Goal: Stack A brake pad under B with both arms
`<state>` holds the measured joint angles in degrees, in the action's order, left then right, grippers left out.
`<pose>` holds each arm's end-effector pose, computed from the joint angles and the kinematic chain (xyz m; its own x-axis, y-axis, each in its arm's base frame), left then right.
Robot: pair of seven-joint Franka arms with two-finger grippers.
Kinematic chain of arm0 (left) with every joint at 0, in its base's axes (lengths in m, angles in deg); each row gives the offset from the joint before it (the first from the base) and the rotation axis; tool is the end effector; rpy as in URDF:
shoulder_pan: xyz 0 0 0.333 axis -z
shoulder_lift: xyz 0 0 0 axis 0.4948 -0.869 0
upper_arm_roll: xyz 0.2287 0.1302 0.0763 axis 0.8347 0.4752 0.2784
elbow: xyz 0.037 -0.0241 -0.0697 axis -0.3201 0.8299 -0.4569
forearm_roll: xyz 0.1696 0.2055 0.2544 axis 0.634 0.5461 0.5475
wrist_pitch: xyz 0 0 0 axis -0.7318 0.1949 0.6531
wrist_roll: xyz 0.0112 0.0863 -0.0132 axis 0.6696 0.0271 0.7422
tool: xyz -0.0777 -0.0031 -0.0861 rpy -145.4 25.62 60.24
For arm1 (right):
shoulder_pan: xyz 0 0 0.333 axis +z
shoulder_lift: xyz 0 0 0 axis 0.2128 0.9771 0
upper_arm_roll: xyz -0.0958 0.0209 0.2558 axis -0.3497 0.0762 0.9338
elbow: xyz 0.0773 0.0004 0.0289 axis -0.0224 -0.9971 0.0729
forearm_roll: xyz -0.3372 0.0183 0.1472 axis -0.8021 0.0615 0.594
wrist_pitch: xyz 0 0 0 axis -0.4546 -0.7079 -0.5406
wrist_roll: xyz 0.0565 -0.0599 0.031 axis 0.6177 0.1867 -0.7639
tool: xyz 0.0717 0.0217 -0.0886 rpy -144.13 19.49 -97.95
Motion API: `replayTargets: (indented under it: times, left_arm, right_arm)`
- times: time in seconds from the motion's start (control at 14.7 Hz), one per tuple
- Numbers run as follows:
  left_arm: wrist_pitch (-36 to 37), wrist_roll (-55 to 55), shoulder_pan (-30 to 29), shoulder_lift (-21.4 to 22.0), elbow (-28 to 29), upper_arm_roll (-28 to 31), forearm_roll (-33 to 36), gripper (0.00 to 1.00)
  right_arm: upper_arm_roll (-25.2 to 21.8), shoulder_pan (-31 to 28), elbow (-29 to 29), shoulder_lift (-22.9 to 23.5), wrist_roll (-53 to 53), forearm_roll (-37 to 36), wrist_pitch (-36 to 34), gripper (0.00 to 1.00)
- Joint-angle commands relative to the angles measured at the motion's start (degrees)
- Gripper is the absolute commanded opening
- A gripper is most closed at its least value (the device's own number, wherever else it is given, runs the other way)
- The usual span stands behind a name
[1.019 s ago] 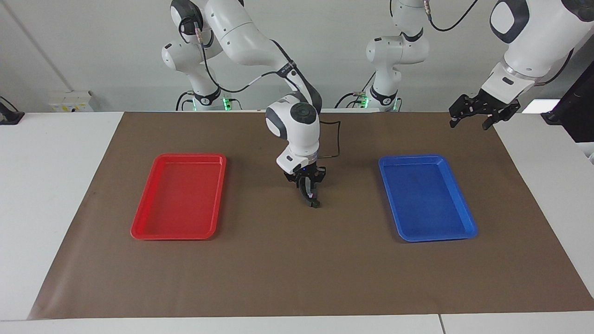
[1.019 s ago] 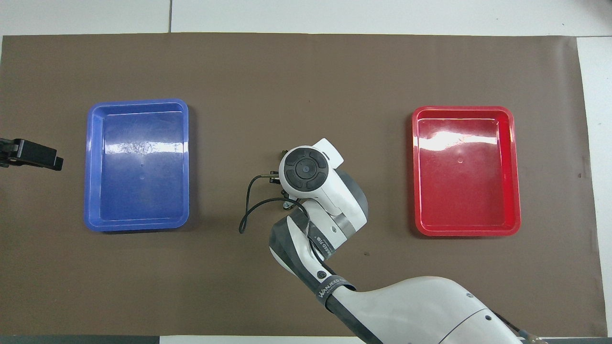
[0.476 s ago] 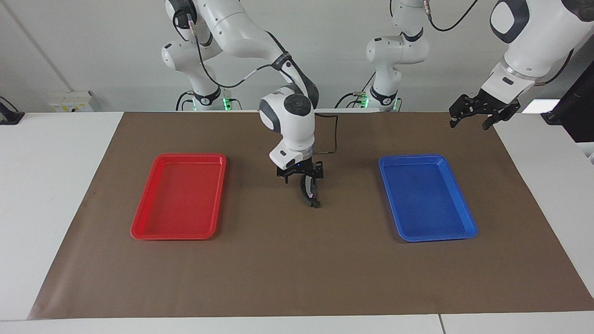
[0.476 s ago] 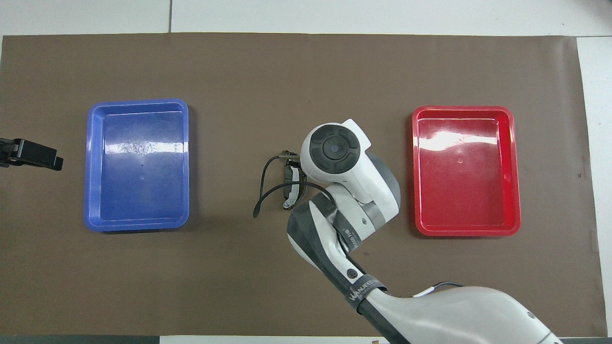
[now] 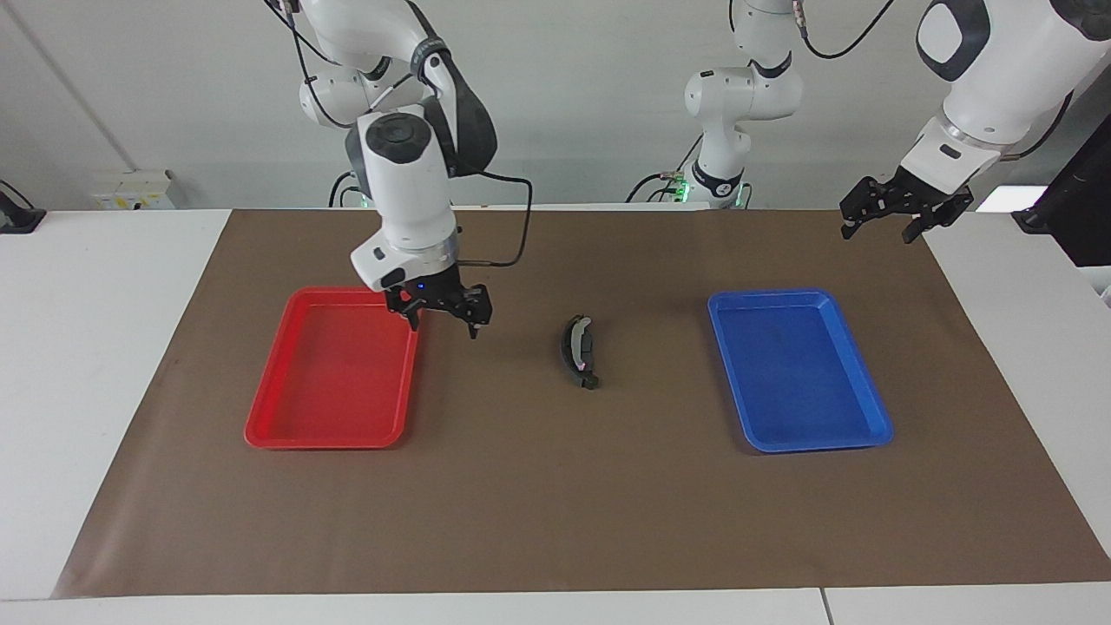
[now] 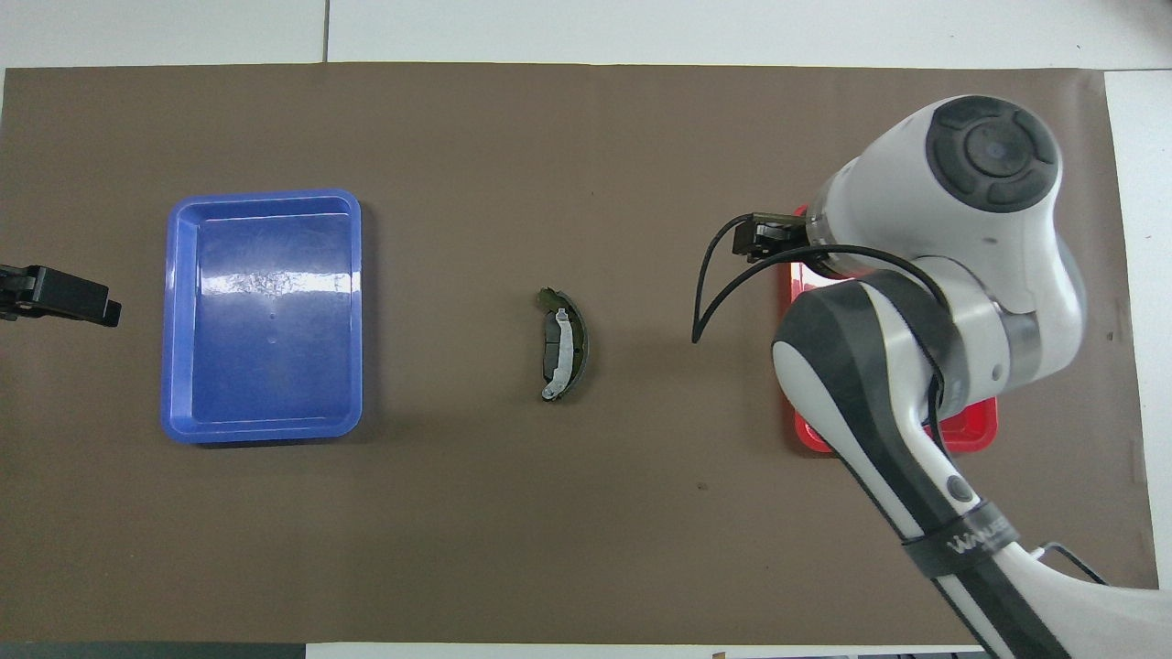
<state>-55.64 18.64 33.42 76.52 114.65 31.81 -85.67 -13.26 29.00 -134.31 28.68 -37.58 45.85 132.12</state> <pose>0.5106 -0.0052 0.5569 0.9852 -0.1563 -0.0708 -0.1541 -0.9874 0.0359 0.5581 0.1503 0.4418 0.9806 -0.1881 0.0545 -0.1887 -0.9820 0.0055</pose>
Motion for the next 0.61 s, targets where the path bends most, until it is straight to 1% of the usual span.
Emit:
replayTargets:
  times: [0.0, 0.14, 0.27, 0.41, 0.54]
  left_arm:
    - [0.79, -0.39, -0.52, -0.13, -0.58, -0.33, 0.13, 0.99]
    - [0.70, -0.39, -0.60, -0.13, -0.58, -0.33, 0.13, 0.99]
    - [0.70, -0.39, -0.60, -0.13, -0.50, -0.33, 0.13, 0.99]
    - [0.79, -0.39, -0.60, -0.13, -0.50, -0.33, 0.13, 0.99]
    - [0.79, -0.39, -0.60, -0.13, -0.58, -0.33, 0.13, 0.99]
  right_arm:
    - [0.97, -5.89, -1.58, -3.39, -5.90, -0.62, -3.33, 1.00]
    - [0.97, -10.36, -1.49, -5.06, -8.01, -0.54, -3.86, 1.00]
    - [0.88, -13.54, -1.32, -7.17, -13.88, -0.19, -6.75, 1.00]
    - [0.88, -15.74, -1.23, -9.28, -15.93, -0.10, -9.65, 1.00]
    - [0.62, -16.89, 0.34, -10.51, -16.02, 0.17, -14.04, 1.00]
